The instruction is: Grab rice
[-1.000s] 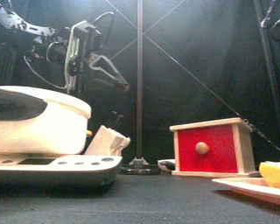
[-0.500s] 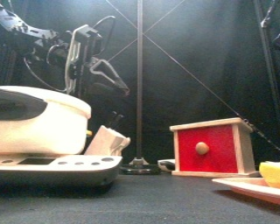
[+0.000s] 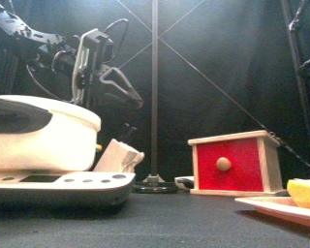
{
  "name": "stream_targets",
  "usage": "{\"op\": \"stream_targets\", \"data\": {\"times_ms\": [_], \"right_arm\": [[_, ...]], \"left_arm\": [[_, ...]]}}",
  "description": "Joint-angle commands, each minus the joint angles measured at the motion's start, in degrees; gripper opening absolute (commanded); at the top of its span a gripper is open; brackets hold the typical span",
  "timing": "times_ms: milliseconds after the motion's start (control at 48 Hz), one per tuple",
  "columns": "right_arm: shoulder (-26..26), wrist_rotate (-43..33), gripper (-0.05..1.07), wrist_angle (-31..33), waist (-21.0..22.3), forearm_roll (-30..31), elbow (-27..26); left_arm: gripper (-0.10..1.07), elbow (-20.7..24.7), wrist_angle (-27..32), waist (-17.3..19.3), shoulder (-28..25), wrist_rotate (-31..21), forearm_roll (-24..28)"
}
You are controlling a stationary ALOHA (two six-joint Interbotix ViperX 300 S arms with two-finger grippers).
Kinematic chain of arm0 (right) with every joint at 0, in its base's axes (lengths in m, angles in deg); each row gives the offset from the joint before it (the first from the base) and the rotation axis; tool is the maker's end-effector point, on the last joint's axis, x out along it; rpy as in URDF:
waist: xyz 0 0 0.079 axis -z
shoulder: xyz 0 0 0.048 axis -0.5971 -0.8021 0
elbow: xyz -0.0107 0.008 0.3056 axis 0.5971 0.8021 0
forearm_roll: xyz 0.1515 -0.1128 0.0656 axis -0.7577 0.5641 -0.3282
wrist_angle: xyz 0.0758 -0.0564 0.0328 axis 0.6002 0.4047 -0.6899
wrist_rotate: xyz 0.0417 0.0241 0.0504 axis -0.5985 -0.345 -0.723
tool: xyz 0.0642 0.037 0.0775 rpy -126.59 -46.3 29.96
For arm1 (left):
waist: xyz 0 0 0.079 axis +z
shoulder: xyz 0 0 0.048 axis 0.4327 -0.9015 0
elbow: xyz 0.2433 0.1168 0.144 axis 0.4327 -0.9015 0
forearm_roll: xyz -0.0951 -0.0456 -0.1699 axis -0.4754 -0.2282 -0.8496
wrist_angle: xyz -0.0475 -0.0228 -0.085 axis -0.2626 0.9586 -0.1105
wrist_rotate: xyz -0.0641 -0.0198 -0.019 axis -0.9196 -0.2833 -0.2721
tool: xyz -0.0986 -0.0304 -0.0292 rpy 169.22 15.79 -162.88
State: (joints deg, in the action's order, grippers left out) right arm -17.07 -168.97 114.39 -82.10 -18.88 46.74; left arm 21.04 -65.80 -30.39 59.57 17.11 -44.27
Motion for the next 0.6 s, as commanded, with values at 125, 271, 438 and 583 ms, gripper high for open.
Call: {"op": "stream_targets", "data": {"times_ms": [125,271,438,583], "right_arm": [[0.88,-0.35,1.01,-0.70,0.44,0.26,0.35],[0.70,-0.18,1.00,-2.81,0.97,0.26,0.70],[-0.09,-0.09,1.00,-5.01,1.58,0.26,1.23],[-0.35,0.00,0.97,-5.98,1.93,0.26,1.23]], "left_arm": [[0.38,0.79,-0.53,0.09,0.18,0.00,0.00],[0.38,0.79,-0.53,0.09,0.18,0.00,0.00],[0.38,0.70,-0.53,0.09,0.18,0.00,0.00],[0.39,0.88,-0.53,0.09,0.18,0.09,0.00]]}}
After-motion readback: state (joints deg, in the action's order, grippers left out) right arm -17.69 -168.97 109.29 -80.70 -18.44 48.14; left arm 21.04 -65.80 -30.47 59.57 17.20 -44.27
